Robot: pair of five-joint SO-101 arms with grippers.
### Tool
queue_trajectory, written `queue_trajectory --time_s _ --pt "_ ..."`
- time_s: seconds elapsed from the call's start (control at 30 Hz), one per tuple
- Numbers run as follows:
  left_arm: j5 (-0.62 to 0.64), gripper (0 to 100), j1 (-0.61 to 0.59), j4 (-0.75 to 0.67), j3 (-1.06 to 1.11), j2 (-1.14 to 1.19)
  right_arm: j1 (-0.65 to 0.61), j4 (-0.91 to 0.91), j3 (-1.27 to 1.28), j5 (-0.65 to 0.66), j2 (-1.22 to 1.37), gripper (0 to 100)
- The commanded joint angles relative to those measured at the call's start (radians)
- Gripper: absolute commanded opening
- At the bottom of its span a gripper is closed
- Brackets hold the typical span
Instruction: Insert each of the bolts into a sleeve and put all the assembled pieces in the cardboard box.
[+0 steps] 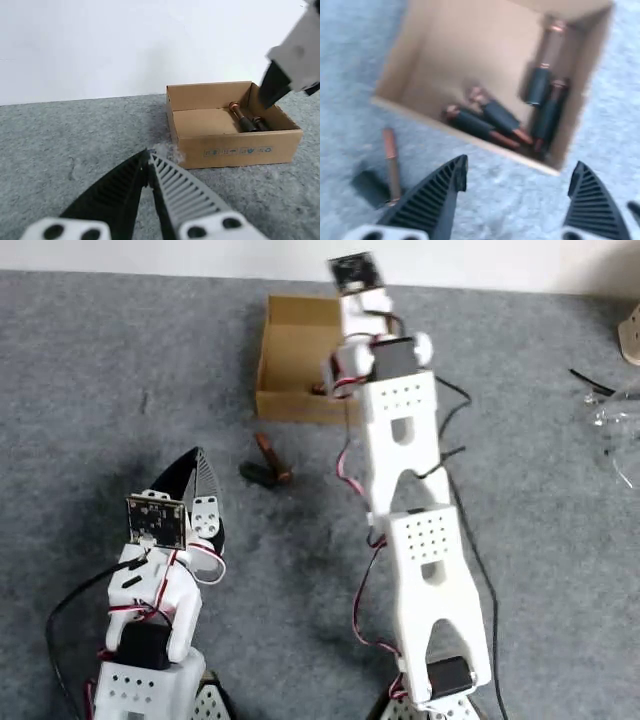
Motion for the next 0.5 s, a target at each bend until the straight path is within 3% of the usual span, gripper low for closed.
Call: queue_trajectory --time_s 0.0,0.3,0.47 --pt "-0.008 1 0.018 -0.020 0.021 0.002 -0.039 0.024 -0.116 -0.011 -0.099 29.2" --pt "-0.008 1 0.018 -0.020 0.021 0.002 -0.097 0.025 -0.102 -0.011 -0.358 29.2" --pt "-0.008 1 0.018 -0.021 0.021 0.001 -0.099 0.025 0.081 -0.011 -0.558 29.2"
